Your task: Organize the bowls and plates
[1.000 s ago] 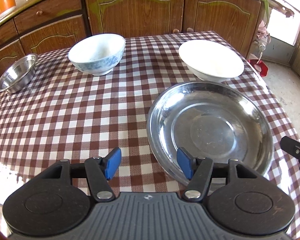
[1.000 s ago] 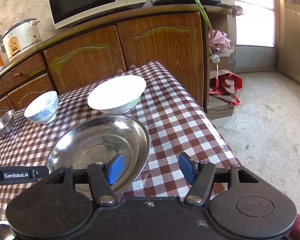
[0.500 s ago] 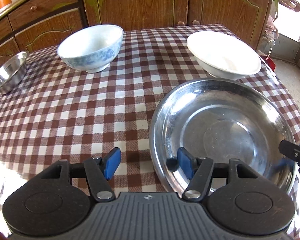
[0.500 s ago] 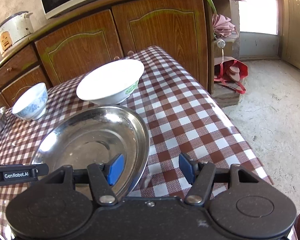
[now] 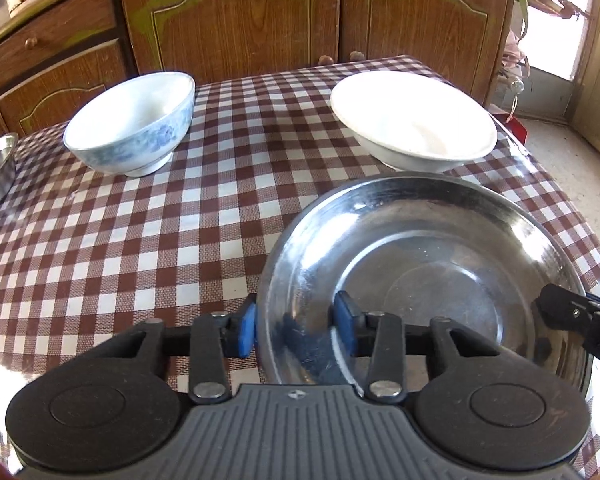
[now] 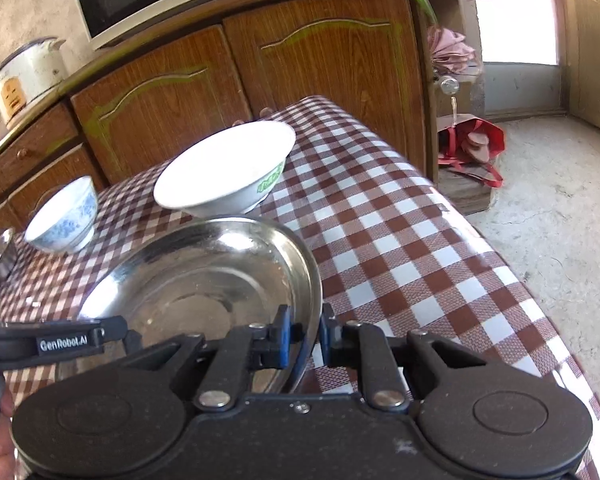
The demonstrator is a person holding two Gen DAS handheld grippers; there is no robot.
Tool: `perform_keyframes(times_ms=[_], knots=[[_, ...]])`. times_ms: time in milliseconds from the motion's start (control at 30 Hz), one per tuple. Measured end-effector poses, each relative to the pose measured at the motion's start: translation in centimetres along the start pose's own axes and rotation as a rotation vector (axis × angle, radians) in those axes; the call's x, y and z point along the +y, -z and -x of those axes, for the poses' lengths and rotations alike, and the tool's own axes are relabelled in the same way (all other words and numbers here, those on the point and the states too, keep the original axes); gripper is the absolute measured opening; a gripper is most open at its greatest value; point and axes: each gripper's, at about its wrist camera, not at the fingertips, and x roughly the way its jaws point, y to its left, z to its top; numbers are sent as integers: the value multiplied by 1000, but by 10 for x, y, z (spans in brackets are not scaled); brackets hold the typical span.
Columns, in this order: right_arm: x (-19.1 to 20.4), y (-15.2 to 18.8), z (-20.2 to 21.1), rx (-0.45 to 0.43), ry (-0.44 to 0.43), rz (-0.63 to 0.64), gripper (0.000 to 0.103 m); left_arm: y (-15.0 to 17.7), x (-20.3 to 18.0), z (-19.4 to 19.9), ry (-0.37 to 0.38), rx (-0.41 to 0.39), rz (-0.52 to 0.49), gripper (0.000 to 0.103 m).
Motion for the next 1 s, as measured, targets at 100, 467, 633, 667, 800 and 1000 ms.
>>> perform_keyframes(times_ms=[100,467,633,667,800,1000], knots=[[-6,-1,5,-8,9,-24,17,0,6,4,31,9,46,29],[-11,-5,58,-71,54,-39,16,-2,-18,47,48,-36,-14,27],[-16,-2,88,-92,65,-58,16,6,-29,75,56,-54,-45,27],[-17,-2,95,-98,70,-61,16,7,-31,81,61,-58,-51,27],[-19,0,120,-119,87,-63,16,14,-33,98,73,-65,-54,27],[-24,6,155,-147,100,-71,16,23,-38,121,88,-78,-67,27]])
